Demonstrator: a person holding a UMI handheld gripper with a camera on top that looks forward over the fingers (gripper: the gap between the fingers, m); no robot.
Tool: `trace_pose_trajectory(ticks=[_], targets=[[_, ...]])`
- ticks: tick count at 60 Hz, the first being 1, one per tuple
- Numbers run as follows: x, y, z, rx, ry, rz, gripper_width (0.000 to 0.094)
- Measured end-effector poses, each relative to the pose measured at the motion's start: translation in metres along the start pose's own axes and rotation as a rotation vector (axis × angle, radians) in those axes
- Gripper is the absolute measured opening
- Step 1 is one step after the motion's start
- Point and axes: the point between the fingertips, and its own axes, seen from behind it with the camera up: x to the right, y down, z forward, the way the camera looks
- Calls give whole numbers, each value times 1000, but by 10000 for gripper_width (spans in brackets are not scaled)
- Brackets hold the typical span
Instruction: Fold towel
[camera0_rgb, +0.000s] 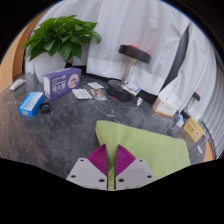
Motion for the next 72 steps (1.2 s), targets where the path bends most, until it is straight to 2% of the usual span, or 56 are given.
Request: trace_pose_trajectory(ticks=[8, 15, 23, 35, 45, 47, 51, 56, 60, 72], targets=[[-17, -35, -32, 13, -163, 190, 68], [-8, -90, -78, 88, -330, 387, 68], [48, -113, -94, 139, -384, 516, 68], [129, -39, -39, 45, -305, 565, 109], [168, 0, -13, 14, -279, 547, 255], [179, 5, -9, 14, -259, 535, 310], [206, 19, -2, -3, -182, 507, 478], [229, 30, -1, -17, -140, 502, 752], [241, 29, -10, -4, -126, 486, 848], [266, 9, -88, 67, -15, 344, 845]])
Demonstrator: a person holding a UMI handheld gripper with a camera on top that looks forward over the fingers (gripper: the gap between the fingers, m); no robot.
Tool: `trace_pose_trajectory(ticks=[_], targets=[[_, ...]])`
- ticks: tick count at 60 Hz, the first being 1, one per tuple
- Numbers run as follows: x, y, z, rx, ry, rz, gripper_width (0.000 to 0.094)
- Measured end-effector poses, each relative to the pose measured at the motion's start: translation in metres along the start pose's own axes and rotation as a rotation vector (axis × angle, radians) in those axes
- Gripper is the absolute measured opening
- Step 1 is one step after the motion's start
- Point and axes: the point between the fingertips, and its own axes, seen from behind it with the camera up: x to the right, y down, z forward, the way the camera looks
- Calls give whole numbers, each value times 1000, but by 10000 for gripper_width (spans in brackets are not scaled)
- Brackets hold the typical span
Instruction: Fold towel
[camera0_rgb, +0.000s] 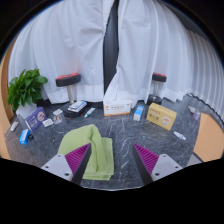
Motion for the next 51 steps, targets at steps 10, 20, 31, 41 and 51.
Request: trace_pose_trajectory(ticks=[10, 20, 31, 41, 51], targets=[[-27, 2, -90, 7, 20, -25, 844], [-63, 25, -182, 1, 36, -12, 854], [-92, 55, -266, 5, 67, -34, 852], [-106, 69, -317, 18, 72, -50, 853], [-114, 71, -339, 33, 70, -51, 850]])
